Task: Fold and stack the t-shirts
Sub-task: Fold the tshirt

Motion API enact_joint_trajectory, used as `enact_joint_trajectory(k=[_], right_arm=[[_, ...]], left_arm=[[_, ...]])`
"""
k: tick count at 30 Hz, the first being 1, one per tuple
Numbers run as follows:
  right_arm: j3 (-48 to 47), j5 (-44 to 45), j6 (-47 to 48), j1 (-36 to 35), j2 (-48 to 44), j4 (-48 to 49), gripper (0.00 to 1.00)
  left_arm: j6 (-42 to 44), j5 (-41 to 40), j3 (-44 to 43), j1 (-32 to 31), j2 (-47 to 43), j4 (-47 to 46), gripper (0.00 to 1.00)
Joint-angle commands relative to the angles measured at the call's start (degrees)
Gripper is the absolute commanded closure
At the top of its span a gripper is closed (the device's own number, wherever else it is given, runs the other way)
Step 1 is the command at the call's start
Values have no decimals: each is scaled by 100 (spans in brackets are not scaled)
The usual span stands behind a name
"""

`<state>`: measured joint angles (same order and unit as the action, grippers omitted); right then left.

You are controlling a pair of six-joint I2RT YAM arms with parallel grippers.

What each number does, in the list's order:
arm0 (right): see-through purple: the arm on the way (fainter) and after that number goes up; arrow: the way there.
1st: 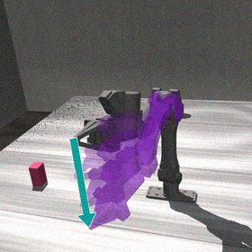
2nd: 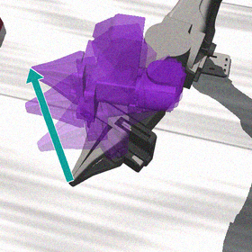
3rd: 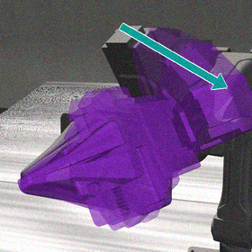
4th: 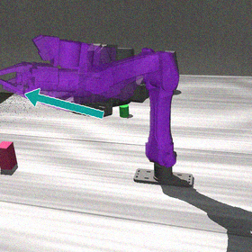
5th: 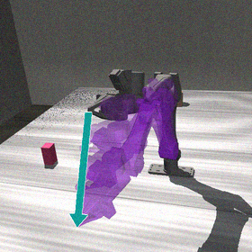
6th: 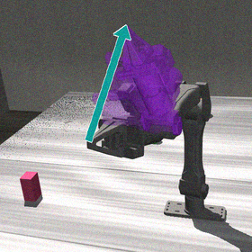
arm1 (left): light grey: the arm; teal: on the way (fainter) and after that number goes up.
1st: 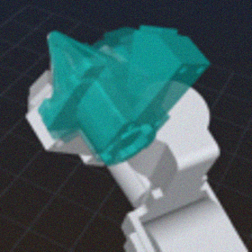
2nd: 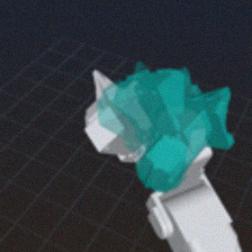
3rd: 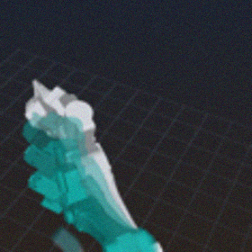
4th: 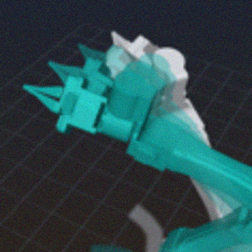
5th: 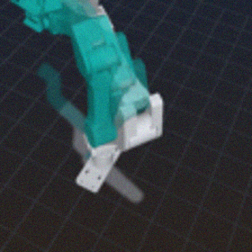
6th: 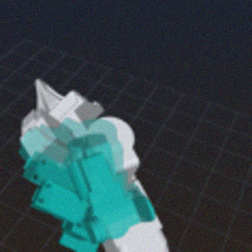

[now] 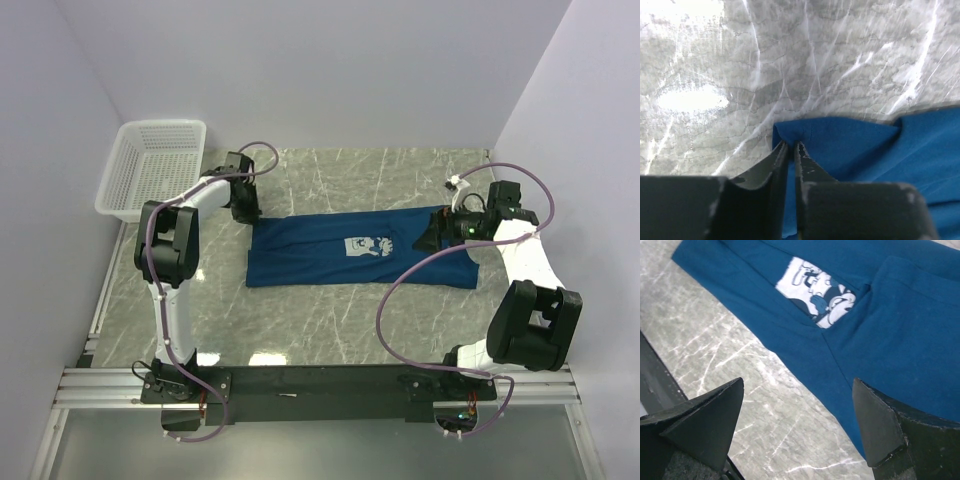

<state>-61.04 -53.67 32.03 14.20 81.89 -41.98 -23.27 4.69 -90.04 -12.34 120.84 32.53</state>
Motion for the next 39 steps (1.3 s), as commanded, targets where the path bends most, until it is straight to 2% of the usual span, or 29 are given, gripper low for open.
enact_joint_trajectory(k=[1,2,7,10,14,20,26,27,29,39], right_arm=[[-31,312,-161,118,-33,251,5],[-14,365,-197,145,-15,347,5],[-137,1094,-626,250,222,664,4],[-321,2207,-1179,364,546,1295,4],[-795,2921,-1655,382,1249,1508,4],[-1480,3415,-2165,400,2129,1640,7],[-2095,3390,-2394,400,2841,1482,21],[-2166,3363,-2412,400,2911,1438,28],[-2298,3284,-2447,400,3105,1377,35],[-2474,3346,-2509,417,3439,1341,47]], left_arm=[[85,15,-260,56,37,25,89],[85,32,-268,65,28,16,94],[103,102,-339,153,-51,25,99],[138,216,-348,223,-60,-1,99],[156,418,-260,346,-78,-98,99],[191,647,-312,416,10,-107,99],[182,735,-462,443,98,-81,99],[173,753,-488,452,107,-81,99],[165,779,-506,460,124,-81,99],[147,858,-515,487,168,-107,99]])
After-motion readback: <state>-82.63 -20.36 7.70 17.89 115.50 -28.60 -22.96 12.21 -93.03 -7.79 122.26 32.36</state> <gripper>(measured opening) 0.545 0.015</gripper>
